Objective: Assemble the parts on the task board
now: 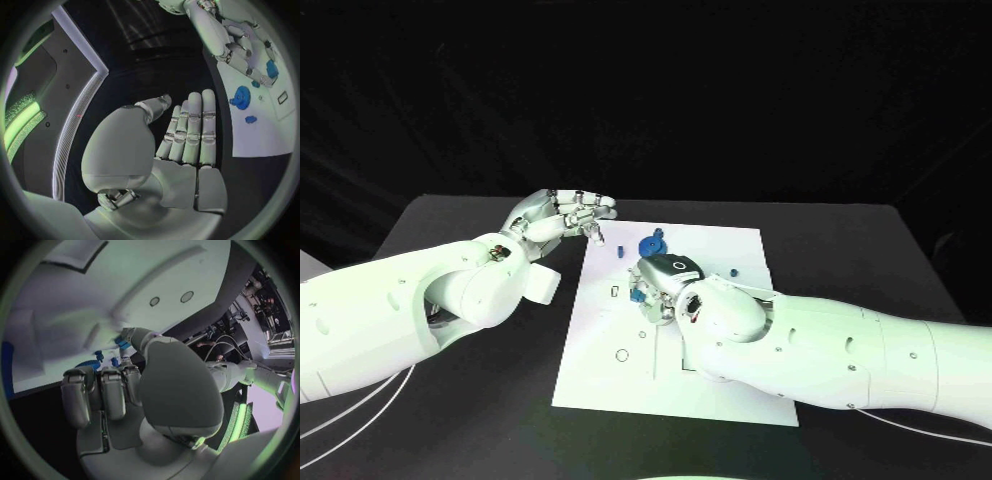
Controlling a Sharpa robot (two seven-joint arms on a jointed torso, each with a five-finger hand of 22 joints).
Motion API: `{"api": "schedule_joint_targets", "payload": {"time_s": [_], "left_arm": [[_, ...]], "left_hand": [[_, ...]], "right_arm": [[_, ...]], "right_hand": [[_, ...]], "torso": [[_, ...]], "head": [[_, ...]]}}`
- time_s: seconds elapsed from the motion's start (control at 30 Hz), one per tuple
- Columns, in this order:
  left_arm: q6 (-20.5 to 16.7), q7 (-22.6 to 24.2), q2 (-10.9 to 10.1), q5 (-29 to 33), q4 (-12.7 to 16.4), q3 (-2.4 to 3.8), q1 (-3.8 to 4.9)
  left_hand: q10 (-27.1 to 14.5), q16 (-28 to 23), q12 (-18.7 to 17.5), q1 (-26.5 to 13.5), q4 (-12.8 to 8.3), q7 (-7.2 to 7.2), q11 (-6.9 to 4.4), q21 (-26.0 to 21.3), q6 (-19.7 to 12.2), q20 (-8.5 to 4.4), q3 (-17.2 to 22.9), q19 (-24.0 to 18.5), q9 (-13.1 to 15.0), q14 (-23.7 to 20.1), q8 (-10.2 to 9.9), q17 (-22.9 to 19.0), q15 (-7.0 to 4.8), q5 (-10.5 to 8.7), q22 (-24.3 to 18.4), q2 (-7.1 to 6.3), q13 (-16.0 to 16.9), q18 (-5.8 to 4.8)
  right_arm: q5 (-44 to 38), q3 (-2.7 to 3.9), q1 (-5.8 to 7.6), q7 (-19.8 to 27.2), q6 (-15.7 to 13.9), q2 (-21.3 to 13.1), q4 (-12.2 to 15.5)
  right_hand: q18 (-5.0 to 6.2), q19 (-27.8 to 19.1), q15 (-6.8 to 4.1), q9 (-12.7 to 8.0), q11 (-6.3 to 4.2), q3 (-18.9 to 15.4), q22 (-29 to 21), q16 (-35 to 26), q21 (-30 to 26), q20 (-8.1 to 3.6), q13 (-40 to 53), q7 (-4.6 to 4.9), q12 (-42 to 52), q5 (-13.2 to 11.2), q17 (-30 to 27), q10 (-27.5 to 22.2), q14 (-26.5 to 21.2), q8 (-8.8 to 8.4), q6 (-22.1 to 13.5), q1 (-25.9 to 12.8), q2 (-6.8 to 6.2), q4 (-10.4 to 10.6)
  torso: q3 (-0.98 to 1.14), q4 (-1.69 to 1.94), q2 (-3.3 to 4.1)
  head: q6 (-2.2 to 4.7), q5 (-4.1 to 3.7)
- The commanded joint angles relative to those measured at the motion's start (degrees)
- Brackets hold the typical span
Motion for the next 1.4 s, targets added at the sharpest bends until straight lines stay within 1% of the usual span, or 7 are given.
{"api": "schedule_joint_targets", "payload": {"time_s": [0.03, 0.33, 0.63, 0.73, 1.0, 1.27, 1.4], "left_arm": [[1.09, 0.14, 0.08, -0.04, 0.09, 0.03, 0.04], [1.14, 0.08, 0.06, -0.05, 0.06, 0.02, 0.03], [1.15, 0.03, 0.03, -0.09, 0.05, 0.01, 0.03], [1.14, 0.03, 0.02, -0.10, 0.03, 0.01, 0.03], [1.18, 0.01, 0.03, -0.11, 0.01, 0.01, 0.03], [1.17, -0.02, -0.01, -0.14, 0.04, 0.00, 0.02], [1.20, -0.06, -0.03, -0.15, 0.06, 0.00, 0.02]], "left_hand": [[-0.07, 0.01, -0.25, -0.55, -0.09, 0.42, 0.22, 0.37, -0.50, -0.10, 0.07, -0.38, 0.09, -0.31, 0.10, -0.07, 0.11, -0.03, 0.08, 0.16, 0.07, 0.36], [-0.07, 0.01, -0.25, -0.55, -0.09, 0.42, 0.22, 0.37, -0.50, -0.10, 0.07, -0.38, 0.09, -0.31, 0.10, -0.07, 0.11, -0.03, 0.08, 0.16, 0.07, 0.36], [-0.07, 0.01, -0.25, -0.55, -0.09, 0.42, 0.22, 0.37, -0.50, -0.10, 0.07, -0.38, 0.09, -0.31, 0.10, -0.07, 0.11, -0.03, 0.08, 0.16, 0.07, 0.36], [-0.10, 0.03, -0.27, -0.97, -0.58, 0.45, 0.24, 0.86, -0.56, -0.07, 0.41, -0.70, 0.21, -0.35, 0.13, -0.22, 0.13, -0.03, 0.30, 0.24, 0.06, 0.37], [-0.10, 0.03, -0.27, -0.97, -0.58, 0.45, 0.24, 0.86, -0.56, -0.07, 0.41, -0.70, 0.21, -0.35, 0.13, -0.22, 0.13, -0.03, 0.30, 0.24, 0.06, 0.37], [-0.10, 0.03, -0.27, -0.97, -0.58, 0.45, 0.24, 0.86, -0.56, -0.07, 0.41, -0.70, 0.21, -0.35, 0.13, -0.22, 0.13, -0.03, 0.30, 0.24, 0.06, 0.37], [-0.10, 0.03, -0.27, -0.97, -0.58, 0.45, 0.24, 0.86, -0.56, -0.07, 0.41, -0.70, 0.21, -0.35, 0.13, -0.22, 0.13, -0.03, 0.30, 0.24, 0.06, 0.37]], "right_arm": [[-0.78, 0.02, 0.02, 0.75, 1.91, -0.25, -0.17], [-0.51, 0.02, 0.03, 1.23, 2.15, -0.60, 0.05], [-0.37, 0.02, 0.02, 1.55, 0.43, -1.12, 0.65], [-0.37, 0.02, 0.02, 1.77, -1.59, -1.38, 0.93], [-0.35, 0.02, 0.02, 2.57, -6.80, -1.59, 0.94], [0.02, 0.03, 0.02, 2.30, -6.04, -1.56, 0.78], [0.31, 0.03, 0.02, 1.88, -5.11, -1.53, 0.86]], "right_hand": [[-0.39, 6.00, 0.26, -0.36, 0.41, 1.43, 15.06, 0.16, 0.25, 0.54, 10.50, -0.01, -0.37, 1.03, 14.76, 1.52, 5.90, -0.78, -0.78, -0.31, -0.33, -1.09], [-0.39, 6.00, 0.22, -0.69, 0.37, 3.23, 15.06, 0.21, 0.25, 0.53, 10.51, -0.07, -0.30, 2.17, 14.87, 1.55, 5.93, -1.66, -1.13, -1.12, -0.55, -2.99], [-0.39, 6.00, 0.27, -0.76, 0.41, 3.16, 15.06, 0.20, 0.25, 0.58, 10.53, -0.05, -0.24, 1.41, 14.85, 1.61, 5.92, -1.92, -0.99, -2.51, -0.79, -3.33], [-0.39, 6.00, 0.27, -0.75, 0.38, 2.61, 15.06, 0.22, 0.25, 0.63, 10.59, -0.12, -0.12, -0.58, 14.89, 1.69, 5.93, -2.03, -0.56, -3.90, -0.81, -3.56], [-0.39, 6.00, 0.19, -0.77, 0.21, -2.37, 15.06, 0.30, 0.25, 0.58, 10.92, -0.42, 0.40, -5.63, 15.08, 2.04, 5.98, -2.49, 0.10, -7.86, -0.75, -2.54], [-0.39, 6.00, 0.17, -0.76, 0.13, -9.51, 15.06, 0.29, 0.25, 0.55, 10.77, -0.57, 0.26, -7.91, 15.05, 1.87, 5.97, -2.72, 0.78, -8.95, 0.17, 0.10], [-0.39, 6.00, 0.10, -0.48, 0.02, -12.70, 15.06, 0.25, 0.25, 0.50, 10.71, -0.72, 0.20, -9.68, 14.97, 1.80, 5.95, -1.92, 2.21, -8.67, 0.67, 1.66]], "torso": [[-0.02, -0.01, 0.00], [0.01, -0.02, 0.00], [-0.03, -0.04, -0.01], [-0.03, -0.04, -0.02], [-0.03, -0.04, -0.04], [-0.05, 0.01, -0.01], [-0.08, 0.01, -0.02]], "head": [[-0.08, -0.02], [-0.11, -0.08], [-0.10, -0.09], [-0.07, -0.10], [0.10, -0.24], [0.07, -0.28], [-0.03, -0.29]]}}
